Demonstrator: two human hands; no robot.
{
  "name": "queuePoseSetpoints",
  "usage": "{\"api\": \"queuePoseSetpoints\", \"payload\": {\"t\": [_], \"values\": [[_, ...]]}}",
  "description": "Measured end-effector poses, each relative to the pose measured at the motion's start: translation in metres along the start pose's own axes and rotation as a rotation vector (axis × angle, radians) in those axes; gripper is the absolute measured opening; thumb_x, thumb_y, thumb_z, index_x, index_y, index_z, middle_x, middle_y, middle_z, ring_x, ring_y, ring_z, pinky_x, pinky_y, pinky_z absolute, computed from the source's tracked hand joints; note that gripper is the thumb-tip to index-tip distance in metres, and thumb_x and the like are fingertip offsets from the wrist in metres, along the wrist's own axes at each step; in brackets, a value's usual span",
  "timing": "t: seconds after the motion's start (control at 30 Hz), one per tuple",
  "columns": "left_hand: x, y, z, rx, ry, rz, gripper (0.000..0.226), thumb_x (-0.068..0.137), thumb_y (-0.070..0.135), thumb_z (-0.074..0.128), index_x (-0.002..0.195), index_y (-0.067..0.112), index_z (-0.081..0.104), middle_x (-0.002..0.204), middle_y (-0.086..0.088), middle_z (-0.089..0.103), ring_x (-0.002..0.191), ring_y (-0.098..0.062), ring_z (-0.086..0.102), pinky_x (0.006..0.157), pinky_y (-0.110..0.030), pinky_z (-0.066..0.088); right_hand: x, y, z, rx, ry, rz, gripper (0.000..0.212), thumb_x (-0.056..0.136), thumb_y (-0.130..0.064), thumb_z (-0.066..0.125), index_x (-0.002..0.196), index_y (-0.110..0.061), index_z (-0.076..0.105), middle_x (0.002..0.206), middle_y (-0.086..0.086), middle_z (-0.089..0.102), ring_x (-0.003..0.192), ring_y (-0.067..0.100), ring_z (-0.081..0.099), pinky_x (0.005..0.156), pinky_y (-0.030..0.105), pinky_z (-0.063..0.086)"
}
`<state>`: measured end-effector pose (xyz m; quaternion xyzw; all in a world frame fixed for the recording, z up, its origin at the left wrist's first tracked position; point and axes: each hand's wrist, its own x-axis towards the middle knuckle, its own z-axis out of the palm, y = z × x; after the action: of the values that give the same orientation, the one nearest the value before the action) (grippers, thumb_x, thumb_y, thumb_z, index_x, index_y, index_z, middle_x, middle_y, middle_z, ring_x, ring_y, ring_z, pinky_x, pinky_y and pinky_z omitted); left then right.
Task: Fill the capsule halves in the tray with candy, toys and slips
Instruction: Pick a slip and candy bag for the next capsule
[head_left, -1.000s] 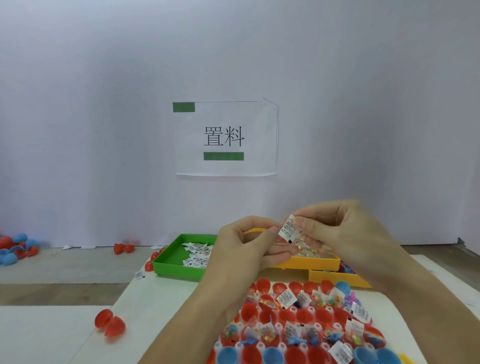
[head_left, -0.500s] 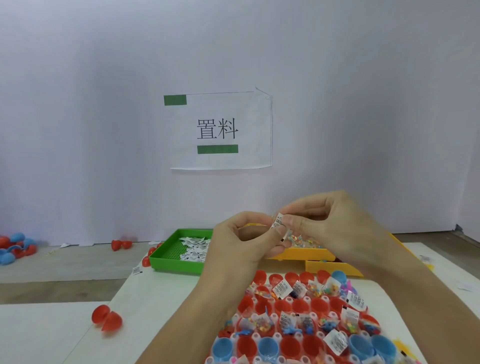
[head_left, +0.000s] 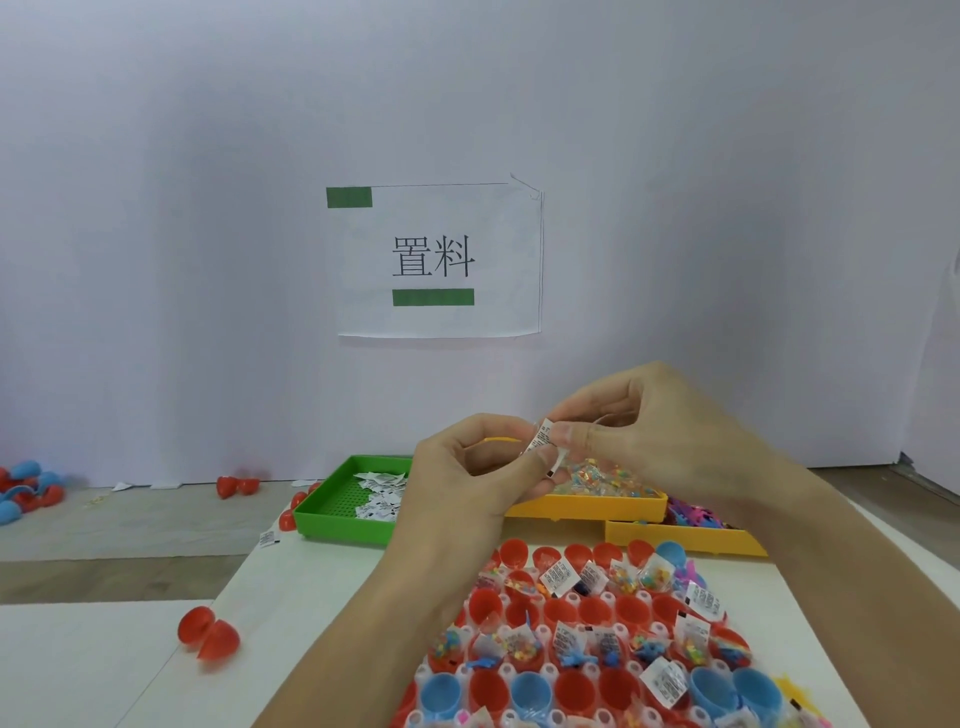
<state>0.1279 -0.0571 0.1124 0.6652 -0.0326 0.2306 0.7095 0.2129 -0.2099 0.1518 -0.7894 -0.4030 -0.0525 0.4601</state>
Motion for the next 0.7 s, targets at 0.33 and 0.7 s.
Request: {"api": "queuePoseSetpoints", "payload": {"t": [0.33, 0.7], "values": [[-0.004, 0.005, -0.003, 0.015, -0.084, 0.004, 0.011, 0.078, 0.013, 0.076, 0.088, 0.009, 0.073, 0.084, -0.010, 0.077, 0.080, -0.021, 0.075, 0.069, -0.020, 0.057, 0.000, -0.009, -0.013, 0.023, -0.166, 0.062, 0.003, 0.087, -0.029, 0.074, 0.088, -0.030, 0.077, 0.082, -0.010, 0.078, 0.079, 0.005, 0.073, 0.065, 0.009, 0.053], [-0.053, 0.010, -0.038, 0.062, -0.124, -0.102, 0.016, 0.069, 0.005, 0.079, 0.081, -0.001, 0.070, 0.083, -0.019, 0.075, 0.077, -0.028, 0.074, 0.066, -0.025, 0.058, -0.032, -0.035, 0.021, -0.037, -0.295, 0.021, 0.004, 0.083, -0.019, 0.079, 0.087, -0.019, 0.080, 0.078, -0.005, 0.078, 0.074, 0.007, 0.074, 0.074, 0.022, 0.059]]}}
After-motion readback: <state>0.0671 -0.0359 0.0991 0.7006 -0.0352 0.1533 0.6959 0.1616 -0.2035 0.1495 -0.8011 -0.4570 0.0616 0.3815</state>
